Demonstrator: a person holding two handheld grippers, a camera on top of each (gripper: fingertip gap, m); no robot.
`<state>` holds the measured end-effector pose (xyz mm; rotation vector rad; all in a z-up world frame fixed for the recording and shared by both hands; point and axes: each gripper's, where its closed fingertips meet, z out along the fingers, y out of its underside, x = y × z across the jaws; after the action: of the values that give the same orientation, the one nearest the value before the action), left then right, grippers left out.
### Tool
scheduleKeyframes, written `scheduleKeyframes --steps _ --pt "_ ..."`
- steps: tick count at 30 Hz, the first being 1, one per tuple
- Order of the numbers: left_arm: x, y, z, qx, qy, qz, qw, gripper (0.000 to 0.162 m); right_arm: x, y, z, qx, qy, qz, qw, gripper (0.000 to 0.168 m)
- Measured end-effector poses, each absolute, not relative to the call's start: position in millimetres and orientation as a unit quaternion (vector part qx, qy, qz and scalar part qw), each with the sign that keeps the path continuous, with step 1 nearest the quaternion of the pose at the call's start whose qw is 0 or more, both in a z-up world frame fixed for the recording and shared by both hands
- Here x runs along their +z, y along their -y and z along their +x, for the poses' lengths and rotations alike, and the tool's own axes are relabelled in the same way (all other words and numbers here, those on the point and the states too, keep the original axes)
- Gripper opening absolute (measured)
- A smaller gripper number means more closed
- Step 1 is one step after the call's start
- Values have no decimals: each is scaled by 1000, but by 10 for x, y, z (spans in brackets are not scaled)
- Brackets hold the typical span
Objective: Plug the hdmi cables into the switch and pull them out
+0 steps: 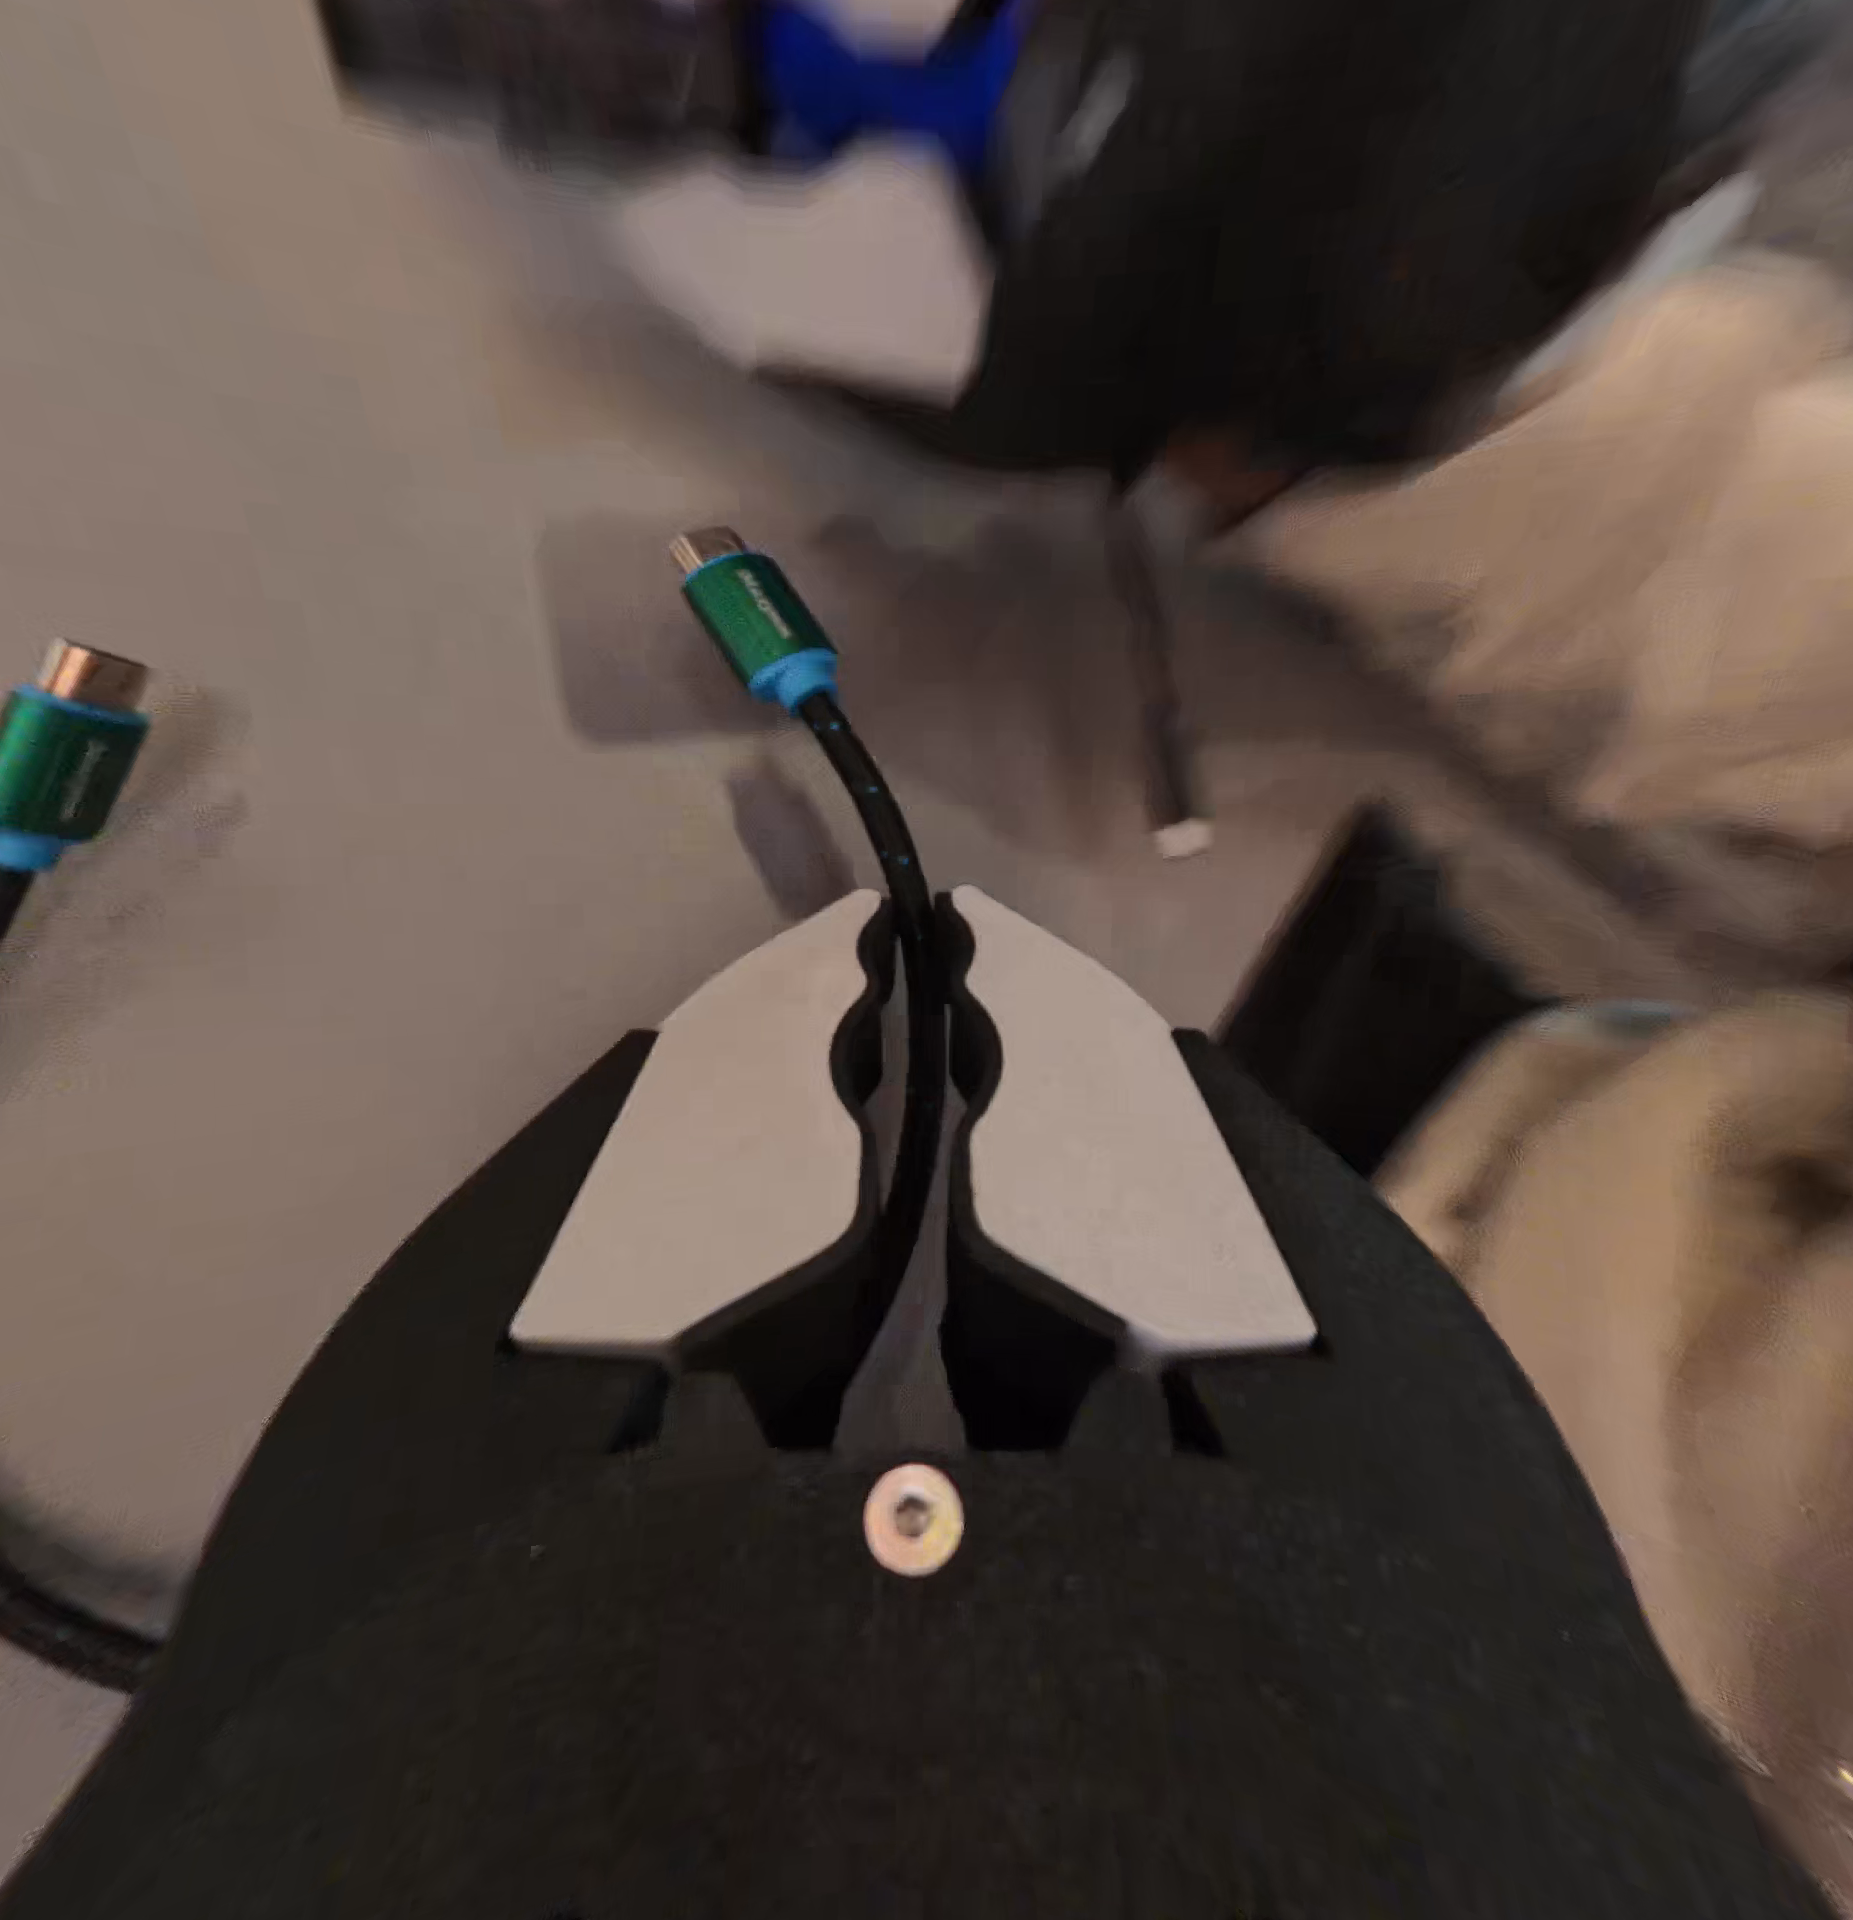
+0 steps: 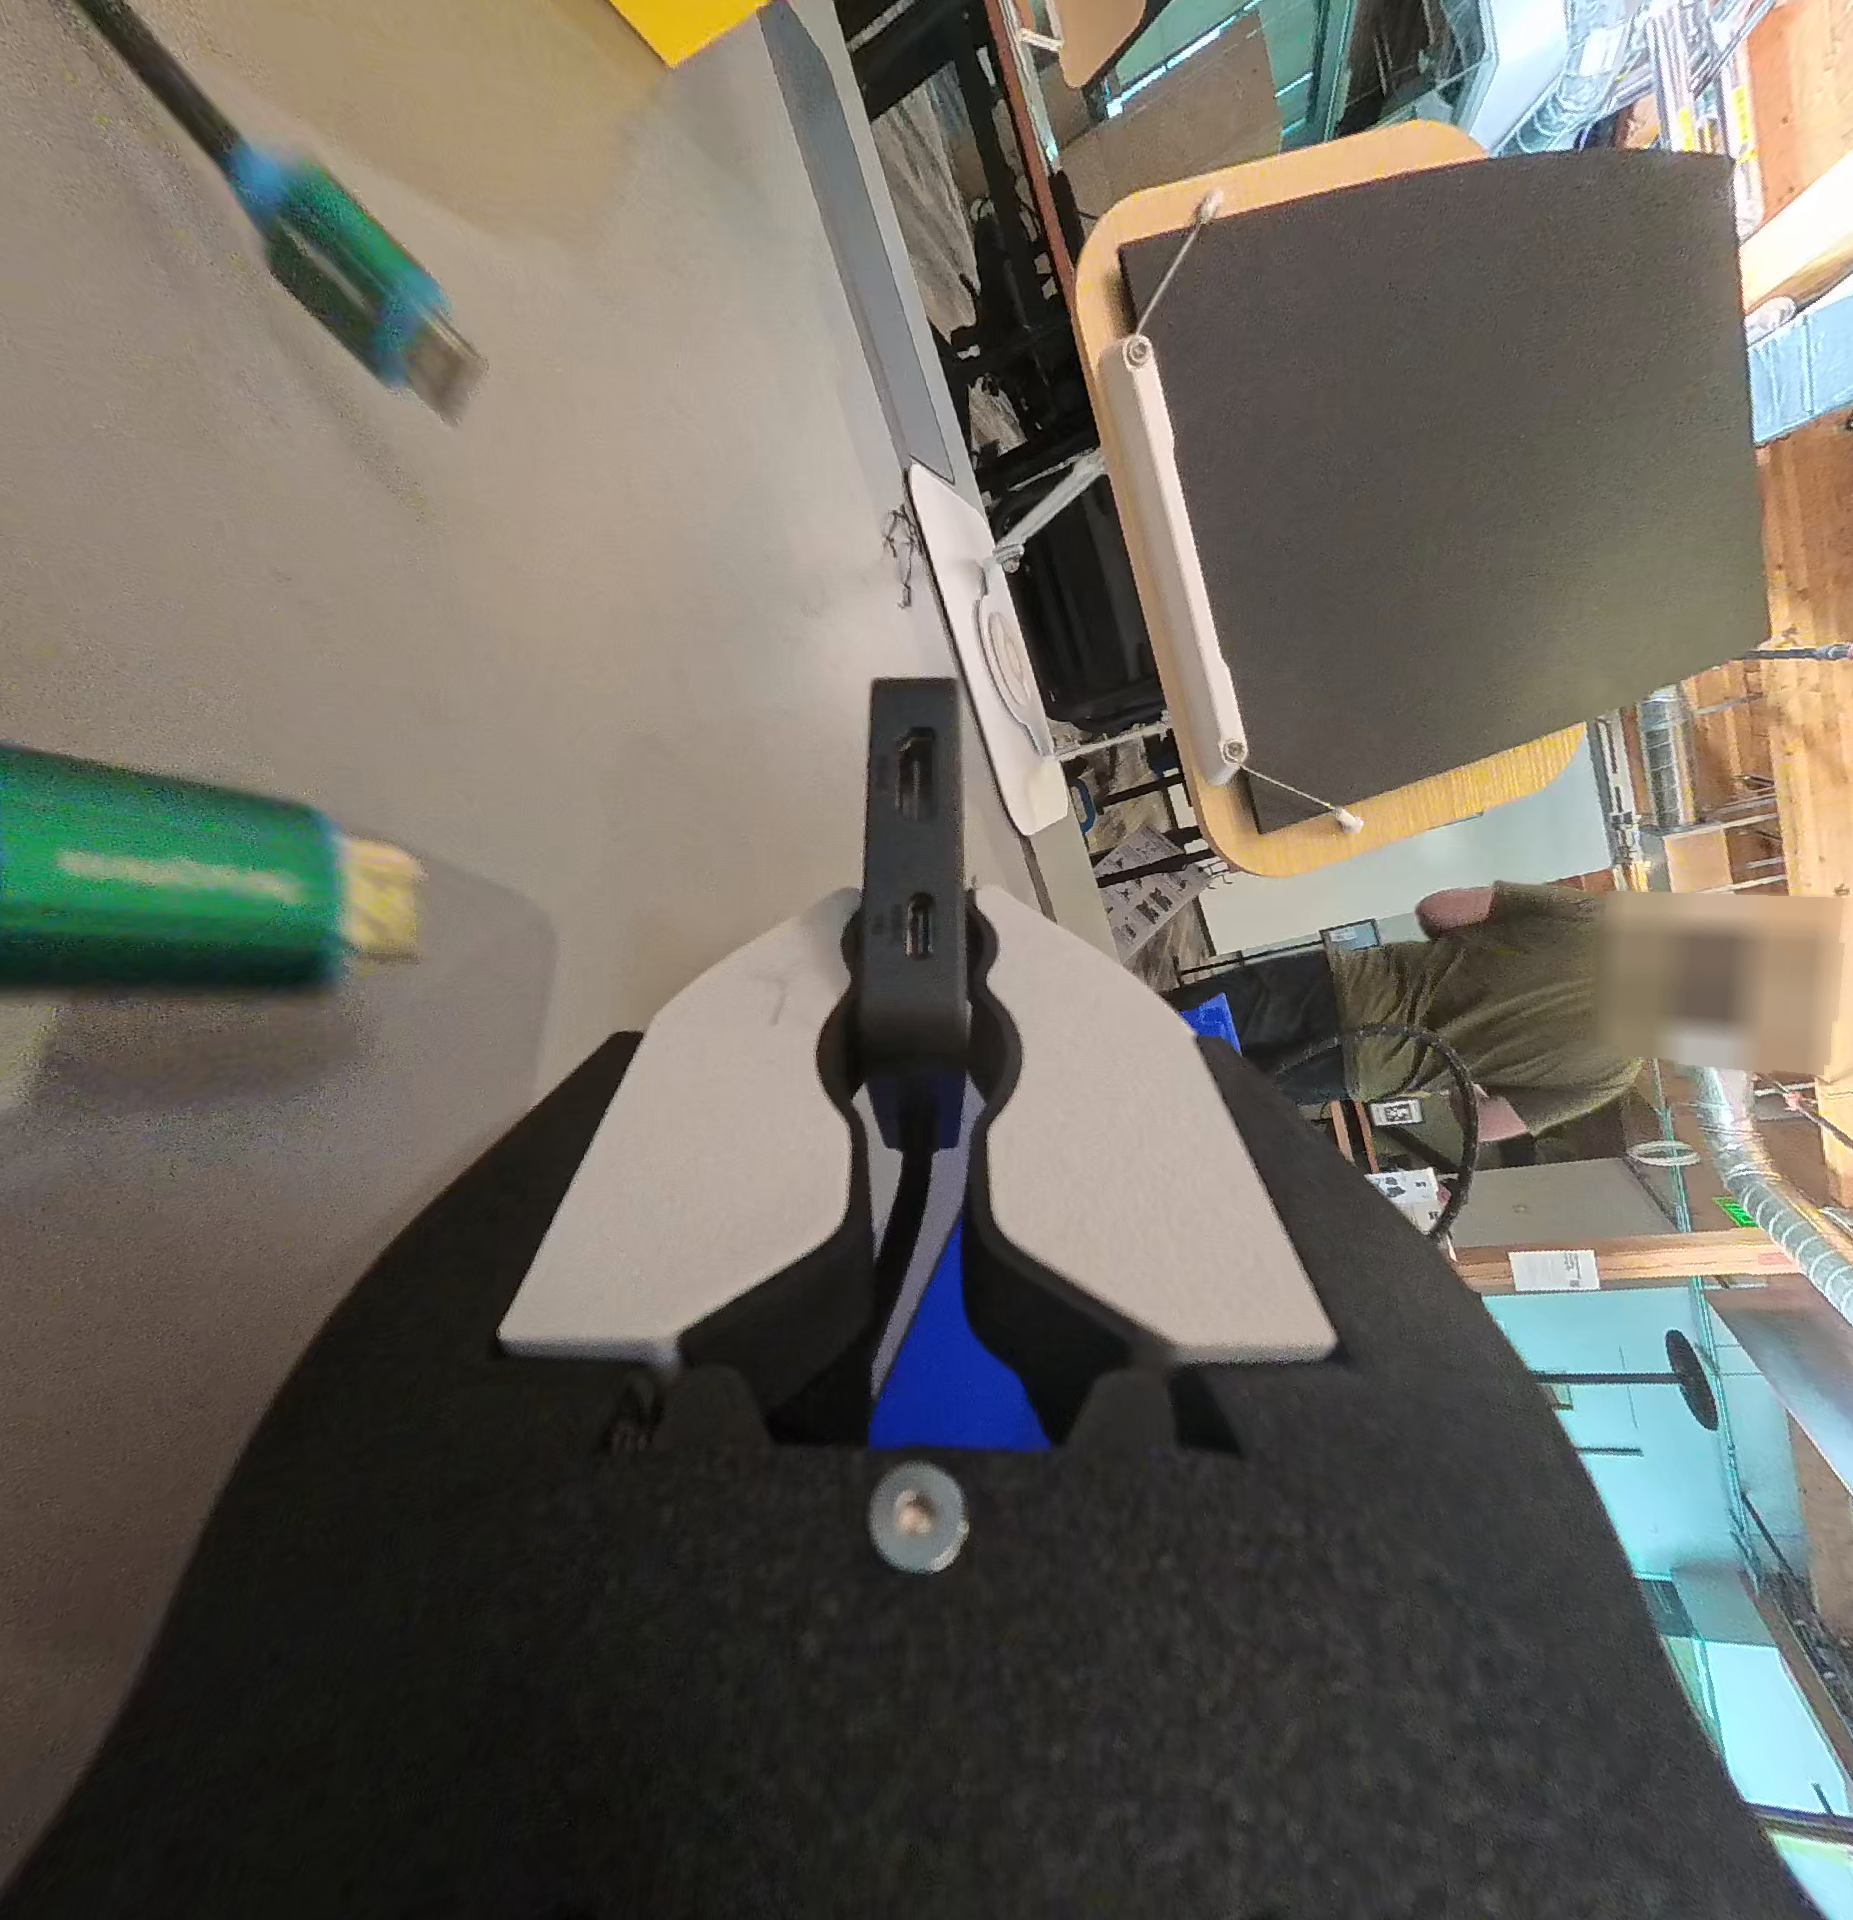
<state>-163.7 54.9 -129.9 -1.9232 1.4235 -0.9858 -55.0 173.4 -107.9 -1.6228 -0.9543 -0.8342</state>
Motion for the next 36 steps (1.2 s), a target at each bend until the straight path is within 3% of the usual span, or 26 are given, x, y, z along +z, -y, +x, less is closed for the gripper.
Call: scheduleKeyframes --steps 5,10,16,22,30,36 --pt "-190 -570 -2053 -601 -416 -647 218 6 -915 -1700 -484 -327 363 -678 549 14" --pt "-478 -1179 -2587 -702 -236 -665 93 5 -867 -1715 -429 -279 326 -700 571 14" --pt "-1314 -1533 -2897 -569 -250 -773 128 6 -954 -1729 -506 -296 348 -697 553 14" --pt "-1664 -1520 -3038 -382 -337 -844 169 7 -1046 -1741 -538 -300 362 -699 540 14" --pt "-1825 -1816 -3501 -90 -387 -884 245 7 -1077 -1752 -501 -301 362 -702 534 14" --pt "-1735 -1880 -3296 -112 -384 -863 310 15 -1087 -1756 -528 -307 371 -698 531 14"
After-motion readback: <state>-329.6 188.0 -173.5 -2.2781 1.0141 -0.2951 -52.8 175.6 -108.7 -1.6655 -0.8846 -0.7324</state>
